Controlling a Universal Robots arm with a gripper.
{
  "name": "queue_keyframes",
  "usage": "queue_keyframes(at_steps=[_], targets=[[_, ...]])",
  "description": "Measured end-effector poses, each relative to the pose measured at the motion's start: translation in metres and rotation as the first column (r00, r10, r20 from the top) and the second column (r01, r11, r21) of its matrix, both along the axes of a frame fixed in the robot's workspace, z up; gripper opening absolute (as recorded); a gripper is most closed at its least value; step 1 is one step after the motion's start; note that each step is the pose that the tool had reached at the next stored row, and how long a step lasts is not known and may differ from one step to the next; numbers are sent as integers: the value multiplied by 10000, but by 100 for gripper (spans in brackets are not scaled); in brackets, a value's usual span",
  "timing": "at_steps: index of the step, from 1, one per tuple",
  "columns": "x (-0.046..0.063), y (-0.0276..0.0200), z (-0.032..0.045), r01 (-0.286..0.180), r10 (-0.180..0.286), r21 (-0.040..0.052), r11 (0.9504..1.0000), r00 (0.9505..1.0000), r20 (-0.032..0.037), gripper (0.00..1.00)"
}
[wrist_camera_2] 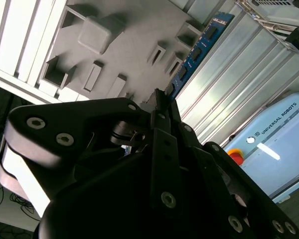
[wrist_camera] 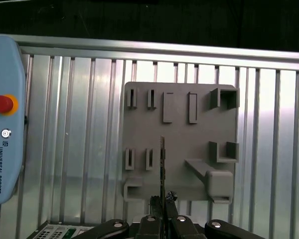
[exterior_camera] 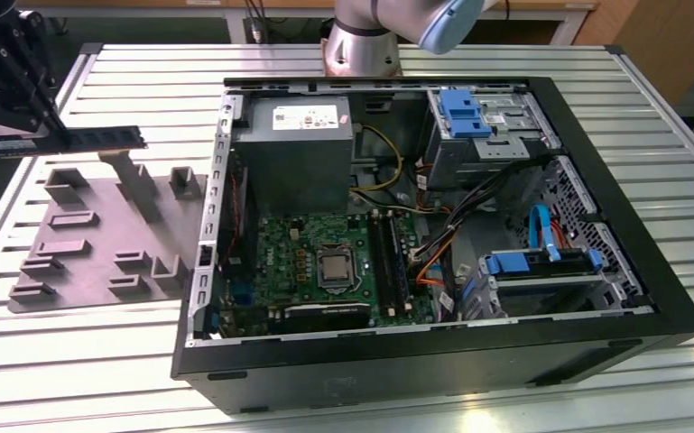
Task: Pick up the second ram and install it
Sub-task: 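Pick up the second ram and move it above second insertion slot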
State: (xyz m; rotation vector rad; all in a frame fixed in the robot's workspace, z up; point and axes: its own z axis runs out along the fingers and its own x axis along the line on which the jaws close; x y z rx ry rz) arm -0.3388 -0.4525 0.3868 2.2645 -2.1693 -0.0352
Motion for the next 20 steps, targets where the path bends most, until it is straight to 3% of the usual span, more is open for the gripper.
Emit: queue_keyframes(at_steps=[20], targets=[[111, 0, -1, 0, 0, 1, 10000, 10000, 1, 14]])
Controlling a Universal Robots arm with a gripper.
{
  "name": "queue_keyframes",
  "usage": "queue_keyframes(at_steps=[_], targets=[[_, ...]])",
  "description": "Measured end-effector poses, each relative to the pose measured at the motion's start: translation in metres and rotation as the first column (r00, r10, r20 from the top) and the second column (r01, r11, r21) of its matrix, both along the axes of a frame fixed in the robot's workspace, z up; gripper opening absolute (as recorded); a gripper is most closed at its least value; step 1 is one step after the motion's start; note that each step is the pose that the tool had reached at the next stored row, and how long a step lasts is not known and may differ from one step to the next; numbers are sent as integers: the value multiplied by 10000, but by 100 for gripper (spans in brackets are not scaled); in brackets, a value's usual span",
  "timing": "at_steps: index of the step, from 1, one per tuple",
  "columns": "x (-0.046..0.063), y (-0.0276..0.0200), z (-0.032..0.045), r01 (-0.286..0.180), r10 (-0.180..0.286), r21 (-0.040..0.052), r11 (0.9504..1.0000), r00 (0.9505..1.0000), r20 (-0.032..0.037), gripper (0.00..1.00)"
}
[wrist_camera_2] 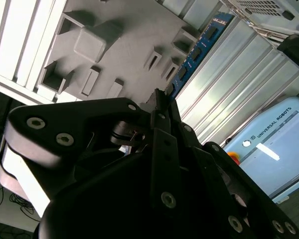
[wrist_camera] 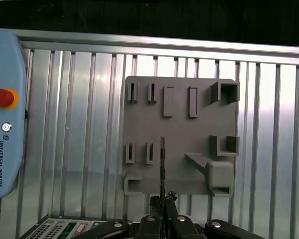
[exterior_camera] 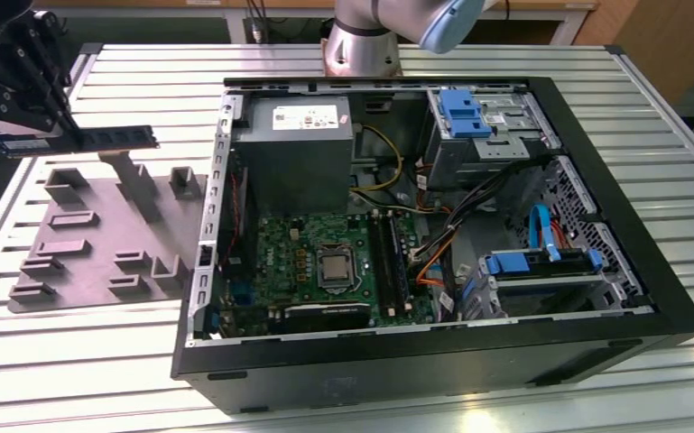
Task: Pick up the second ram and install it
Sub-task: 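Pick up the second ram and move it above second insertion slot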
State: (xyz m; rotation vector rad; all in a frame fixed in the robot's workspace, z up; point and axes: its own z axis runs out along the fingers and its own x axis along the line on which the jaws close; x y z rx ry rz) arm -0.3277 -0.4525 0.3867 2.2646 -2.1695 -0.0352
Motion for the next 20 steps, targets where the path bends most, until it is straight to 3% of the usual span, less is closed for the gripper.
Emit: queue_keyframes(at_steps=[20], targets=[[96, 0, 0, 0, 0, -1, 10000, 10000, -1, 14]])
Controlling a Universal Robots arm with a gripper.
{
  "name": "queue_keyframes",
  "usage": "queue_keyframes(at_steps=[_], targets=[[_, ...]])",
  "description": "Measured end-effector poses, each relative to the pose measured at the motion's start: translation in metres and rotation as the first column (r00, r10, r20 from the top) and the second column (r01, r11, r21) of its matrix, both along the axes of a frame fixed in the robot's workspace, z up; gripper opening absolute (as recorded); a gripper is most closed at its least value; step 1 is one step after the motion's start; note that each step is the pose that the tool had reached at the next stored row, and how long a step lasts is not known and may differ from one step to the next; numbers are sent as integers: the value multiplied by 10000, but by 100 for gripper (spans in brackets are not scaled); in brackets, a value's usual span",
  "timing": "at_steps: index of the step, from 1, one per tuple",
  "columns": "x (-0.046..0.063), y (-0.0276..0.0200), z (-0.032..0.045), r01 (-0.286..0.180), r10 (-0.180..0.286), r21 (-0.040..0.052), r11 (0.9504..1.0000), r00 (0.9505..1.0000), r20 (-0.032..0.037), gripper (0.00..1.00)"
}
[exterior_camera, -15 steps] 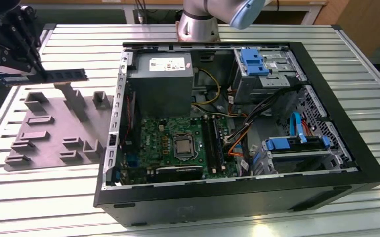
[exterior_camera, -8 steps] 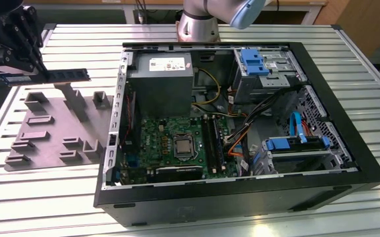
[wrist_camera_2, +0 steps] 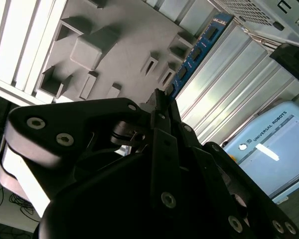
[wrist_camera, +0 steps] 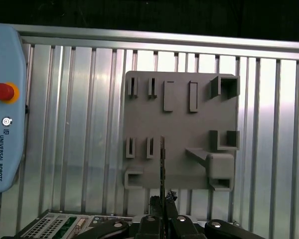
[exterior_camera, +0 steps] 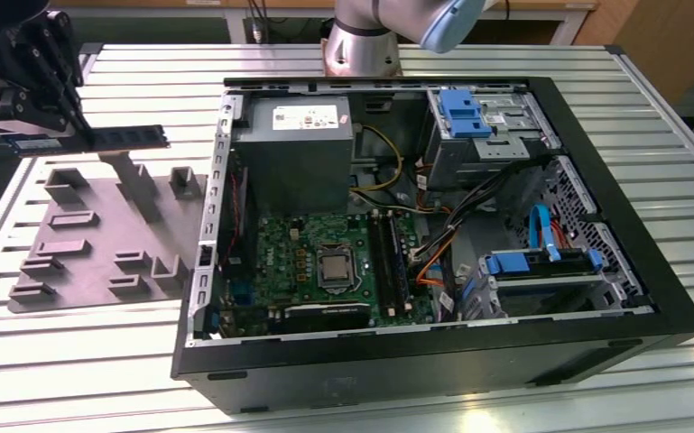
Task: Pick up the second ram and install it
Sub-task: 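Pick up the second ram and move it above second insertion slot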
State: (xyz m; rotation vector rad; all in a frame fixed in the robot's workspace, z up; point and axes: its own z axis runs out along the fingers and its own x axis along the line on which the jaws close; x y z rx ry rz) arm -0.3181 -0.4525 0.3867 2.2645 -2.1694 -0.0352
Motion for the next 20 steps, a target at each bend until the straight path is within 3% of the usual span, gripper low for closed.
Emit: queue_keyframes(at_steps=[20], targets=[[124, 0, 0, 0, 0, 0, 10000, 10000, 0, 14]])
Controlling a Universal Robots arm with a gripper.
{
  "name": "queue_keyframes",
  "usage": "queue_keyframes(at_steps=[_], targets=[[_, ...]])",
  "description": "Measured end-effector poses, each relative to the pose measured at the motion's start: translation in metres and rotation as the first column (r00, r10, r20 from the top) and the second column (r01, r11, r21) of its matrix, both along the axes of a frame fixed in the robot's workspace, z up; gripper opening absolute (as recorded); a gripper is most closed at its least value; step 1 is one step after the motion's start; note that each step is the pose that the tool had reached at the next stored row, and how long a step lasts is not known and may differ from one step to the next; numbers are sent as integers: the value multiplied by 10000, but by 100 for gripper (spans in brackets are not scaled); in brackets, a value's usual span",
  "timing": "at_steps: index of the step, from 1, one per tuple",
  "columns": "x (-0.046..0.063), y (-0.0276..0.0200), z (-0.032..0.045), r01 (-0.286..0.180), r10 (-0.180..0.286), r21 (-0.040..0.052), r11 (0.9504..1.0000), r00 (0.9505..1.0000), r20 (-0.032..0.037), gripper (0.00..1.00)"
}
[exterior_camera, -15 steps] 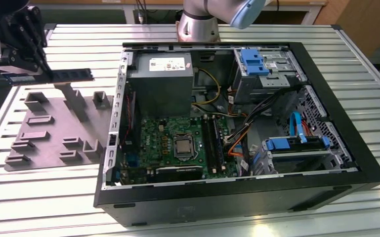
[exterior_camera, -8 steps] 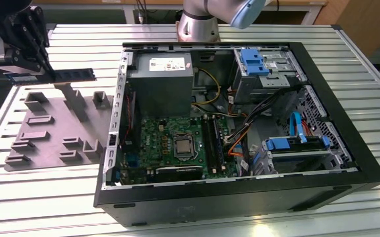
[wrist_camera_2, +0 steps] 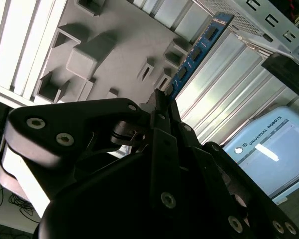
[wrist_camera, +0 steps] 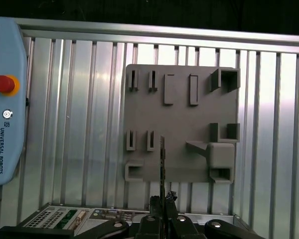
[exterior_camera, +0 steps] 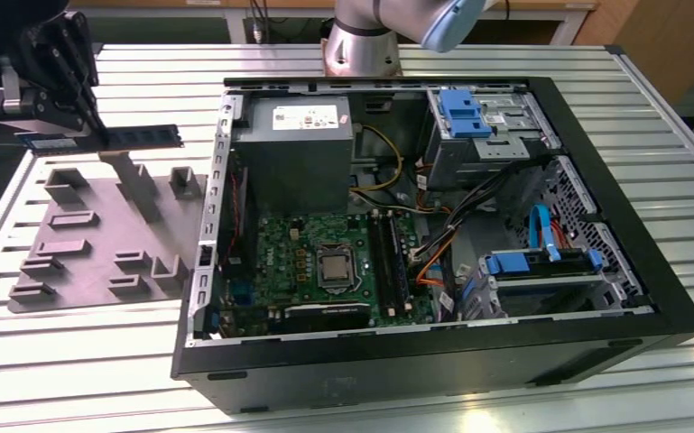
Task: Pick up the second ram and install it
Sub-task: 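Pick up the second ram and move it above second insertion slot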
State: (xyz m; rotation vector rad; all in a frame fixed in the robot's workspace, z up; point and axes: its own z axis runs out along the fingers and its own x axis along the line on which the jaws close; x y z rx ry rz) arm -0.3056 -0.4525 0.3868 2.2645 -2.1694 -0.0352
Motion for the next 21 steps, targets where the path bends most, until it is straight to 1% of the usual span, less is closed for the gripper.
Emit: queue_keyframes(at_steps=[10, 16, 19, 21], targets=[[61, 0, 0, 0, 0, 1, 10000, 10000, 0, 14], [123, 0, -1, 0, 0, 1, 10000, 10000, 1, 14], [180, 0, 0, 0, 0, 0, 10000, 10000, 0, 14], [247, 0, 0, 0, 0, -1, 10000, 10000, -1, 14]])
